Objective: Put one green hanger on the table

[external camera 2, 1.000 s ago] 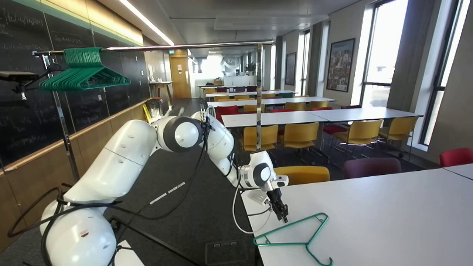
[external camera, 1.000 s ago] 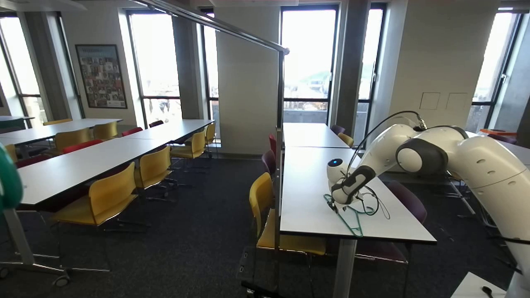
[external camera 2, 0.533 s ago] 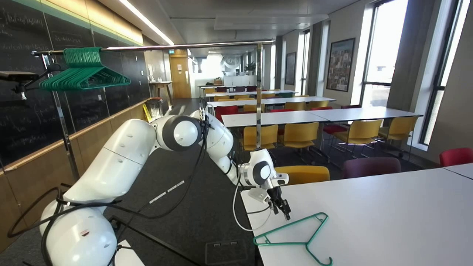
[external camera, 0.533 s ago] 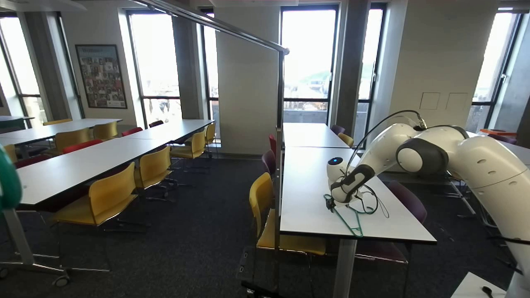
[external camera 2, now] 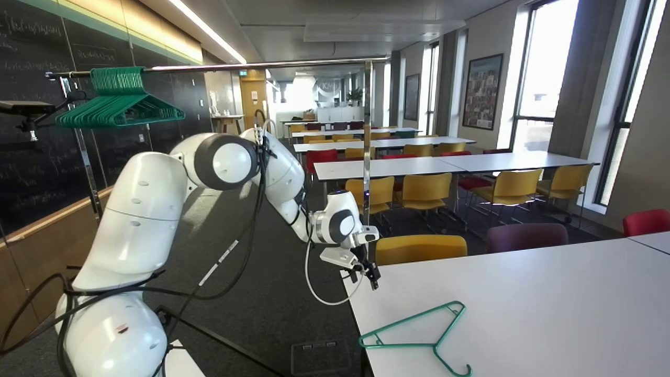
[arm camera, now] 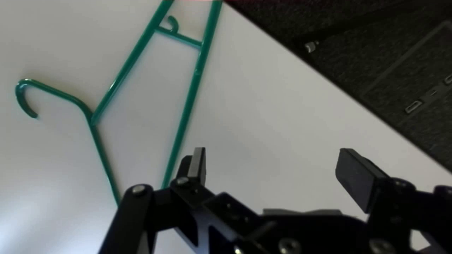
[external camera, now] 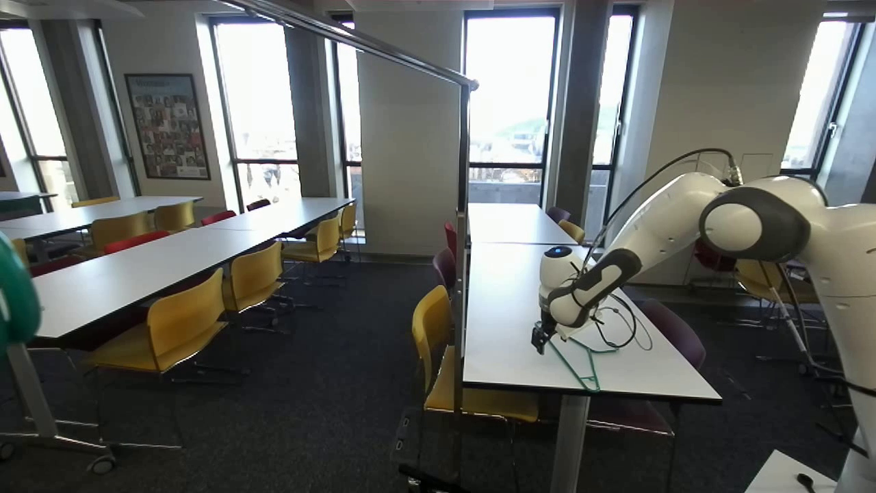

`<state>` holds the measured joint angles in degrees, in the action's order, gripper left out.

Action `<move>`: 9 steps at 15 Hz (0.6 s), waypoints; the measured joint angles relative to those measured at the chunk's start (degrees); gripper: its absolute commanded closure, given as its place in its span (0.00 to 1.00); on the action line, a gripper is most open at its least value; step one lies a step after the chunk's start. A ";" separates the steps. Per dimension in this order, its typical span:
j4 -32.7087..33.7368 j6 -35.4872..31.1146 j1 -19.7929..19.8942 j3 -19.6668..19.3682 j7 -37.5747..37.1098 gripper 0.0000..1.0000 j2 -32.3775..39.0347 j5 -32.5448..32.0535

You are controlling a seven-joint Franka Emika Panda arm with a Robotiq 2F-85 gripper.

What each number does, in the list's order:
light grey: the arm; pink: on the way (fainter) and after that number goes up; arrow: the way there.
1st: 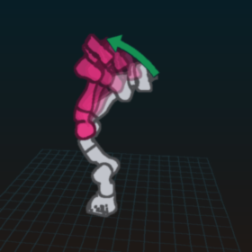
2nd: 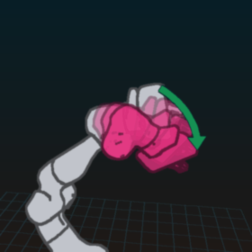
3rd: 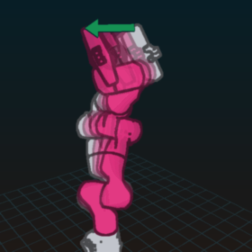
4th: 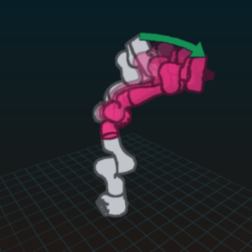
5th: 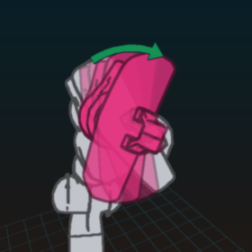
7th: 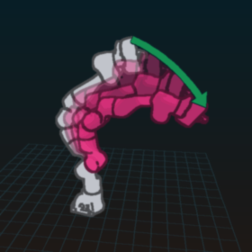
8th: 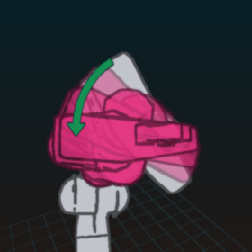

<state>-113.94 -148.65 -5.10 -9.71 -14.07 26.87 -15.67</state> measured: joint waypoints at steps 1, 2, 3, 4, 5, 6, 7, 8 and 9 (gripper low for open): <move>-2.83 0.03 -0.16 0.99 0.94 0.00 -2.62 -0.01; -5.65 0.03 -0.28 1.88 1.79 0.00 -5.18 -0.06; -8.30 0.04 -0.30 2.75 2.81 0.00 -7.48 -0.07; -10.87 0.05 -0.23 3.72 4.19 0.00 -9.76 0.05; -13.29 0.09 -0.11 4.70 5.81 0.00 -11.79 0.31; -15.41 0.16 0.00 5.63 7.42 0.00 -13.60 0.91; -17.31 0.21 0.02 6.51 8.98 0.00 -15.17 1.58; -18.90 0.22 0.05 7.31 10.42 0.00 -16.43 2.29; -20.28 0.22 0.07 8.12 12.20 0.00 -17.52 3.49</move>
<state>-134.22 -148.43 -5.03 -1.59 -1.88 9.35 -12.19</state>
